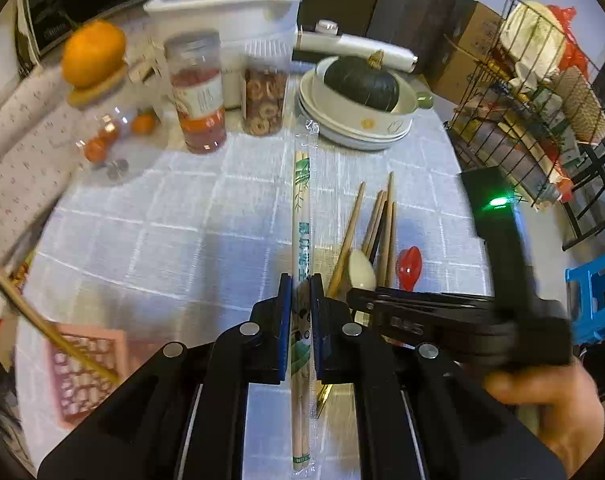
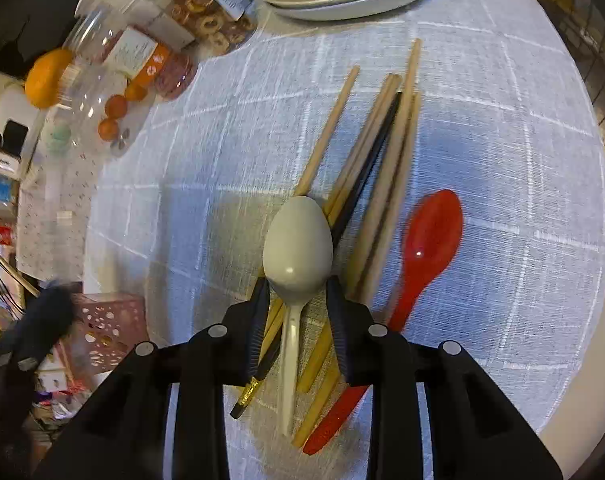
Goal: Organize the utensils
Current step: 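Grasp the green-printed wrapped chopsticks with the left tool while the right tool grasps the white spoon, then lower the wrapped chopsticks and white spoon into the pink basket and open both tools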
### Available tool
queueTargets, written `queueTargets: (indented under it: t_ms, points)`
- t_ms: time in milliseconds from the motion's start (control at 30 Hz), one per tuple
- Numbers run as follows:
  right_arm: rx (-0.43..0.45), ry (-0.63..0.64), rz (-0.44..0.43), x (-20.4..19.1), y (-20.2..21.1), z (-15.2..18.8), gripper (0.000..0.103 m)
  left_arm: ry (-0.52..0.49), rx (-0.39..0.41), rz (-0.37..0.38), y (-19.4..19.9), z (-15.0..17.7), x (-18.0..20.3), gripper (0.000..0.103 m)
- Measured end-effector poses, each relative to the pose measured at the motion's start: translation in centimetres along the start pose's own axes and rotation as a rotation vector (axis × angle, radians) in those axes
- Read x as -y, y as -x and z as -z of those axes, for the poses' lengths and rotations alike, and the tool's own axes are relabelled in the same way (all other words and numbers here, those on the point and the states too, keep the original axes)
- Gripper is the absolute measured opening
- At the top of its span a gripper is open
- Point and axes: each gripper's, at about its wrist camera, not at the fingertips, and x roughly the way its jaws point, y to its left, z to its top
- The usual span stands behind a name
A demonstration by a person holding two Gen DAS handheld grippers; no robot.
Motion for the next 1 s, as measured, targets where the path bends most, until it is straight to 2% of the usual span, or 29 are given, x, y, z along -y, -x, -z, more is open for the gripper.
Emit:
queueTargets:
  t_ms: [67, 100, 133, 200, 367, 467, 733, 867, 1000]
  points:
    - [-0.019, 0.013, 0.017, -0.4, -0.9, 0.3, 0.029, -0.006, 0.011, 0.0, 1.5, 0.2, -0.1, 0.008]
    - [-0.021, 0.02, 0.029, -0.6, -1.2, 0.4, 0.022, -0.007, 0.017, 0.001, 2.3, 0.3, -0.2, 0.008]
    - [-0.016, 0.025, 0.035, -0.7, -1.2, 0.4, 0.021, -0.008, 0.021, 0.002, 2.9, 0.6, -0.5, 0.008]
    - [-0.011, 0.027, 0.03, -1.1, -1.0, 0.4, 0.012, -0.009, 0.035, 0.005, 4.2, 1.0, -1.0, 0.008]
    - [-0.006, 0.056, 0.024, -1.7, 0.2, 0.4, 0.006, 0.022, 0.094, 0.012, 6.9, 2.2, -3.1, 0.008]
    - [0.004, 0.059, 0.019, -1.5, 1.1, 0.4, 0.006, 0.078, 0.111, 0.022, 7.1, 2.5, -5.1, 0.008]
    - [0.064, 0.095, -0.01, -2.3, 3.6, 0.5, 0.006, 0.148, 0.174, 0.03, 9.0, 2.8, -8.4, 0.008]
    - [0.112, 0.147, -0.058, -4.1, 4.9, 0.9, 0.006, 0.169, 0.256, 0.004, 10.0, 2.9, -10.0, 0.008]
    - [0.214, 0.216, -0.122, -7.2, 7.1, 1.5, 0.006, 0.156, 0.392, -0.023, 10.4, 3.4, -10.9, 0.008]
